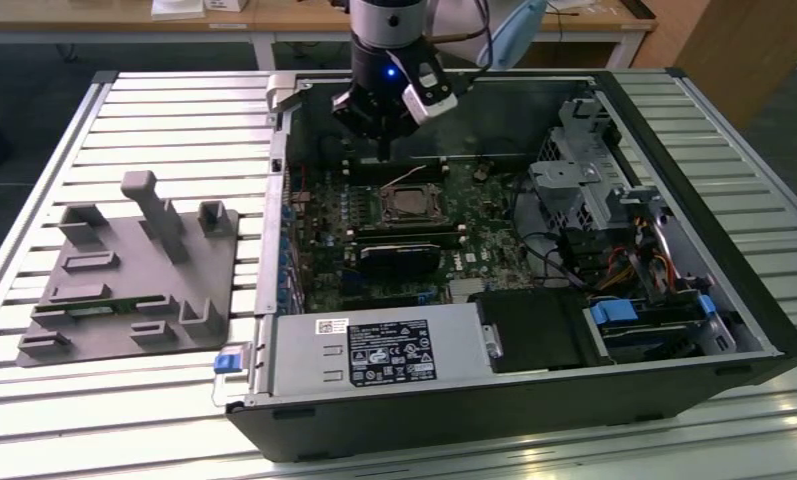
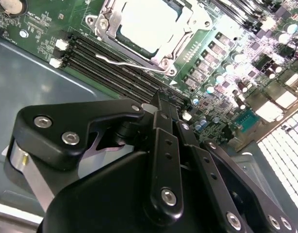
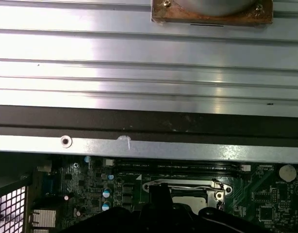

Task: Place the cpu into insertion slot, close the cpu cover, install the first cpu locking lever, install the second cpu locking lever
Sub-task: 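Install the first cpu locking lever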

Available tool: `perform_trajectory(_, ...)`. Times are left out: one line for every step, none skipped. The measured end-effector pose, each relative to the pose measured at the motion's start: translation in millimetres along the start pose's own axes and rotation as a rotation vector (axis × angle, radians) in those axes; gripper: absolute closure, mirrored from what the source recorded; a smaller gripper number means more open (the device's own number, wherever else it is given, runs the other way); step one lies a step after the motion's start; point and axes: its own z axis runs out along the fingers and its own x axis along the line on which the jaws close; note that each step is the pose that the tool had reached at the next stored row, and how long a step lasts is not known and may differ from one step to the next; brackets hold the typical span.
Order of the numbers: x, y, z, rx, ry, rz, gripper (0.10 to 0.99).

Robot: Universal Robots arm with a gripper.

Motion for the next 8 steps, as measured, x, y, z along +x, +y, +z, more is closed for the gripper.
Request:
perform_trajectory(0.0, -0.1, 0.6, 0.0, -0.0015, 0.0, 0.98)
perform_trajectory(0.0, -0.2, 1.3, 0.0, -0.0027, 0.0, 0.98)
perform_trajectory(-0.1, -0.2, 2.2, 0.0, -0.0034, 0.0, 0.98)
perform_trajectory(-0.2, -0.3, 2.9, 0.0, -0.0035, 0.0, 0.98)
perform_trajectory(-0.2, -0.3, 3.6, 0.0, -0.0035, 0.0, 0.98)
perform_trajectory(-0.5, -0.4, 4.3, 0.0, -0.0036, 0.0, 0.98)
perform_trajectory(-0.7, -0.4, 4.8, 0.0, -0.0036, 0.0, 0.98)
perform_trajectory(-0.8, -0.5, 5.2, 0.0, -0.0036, 0.0, 0.98)
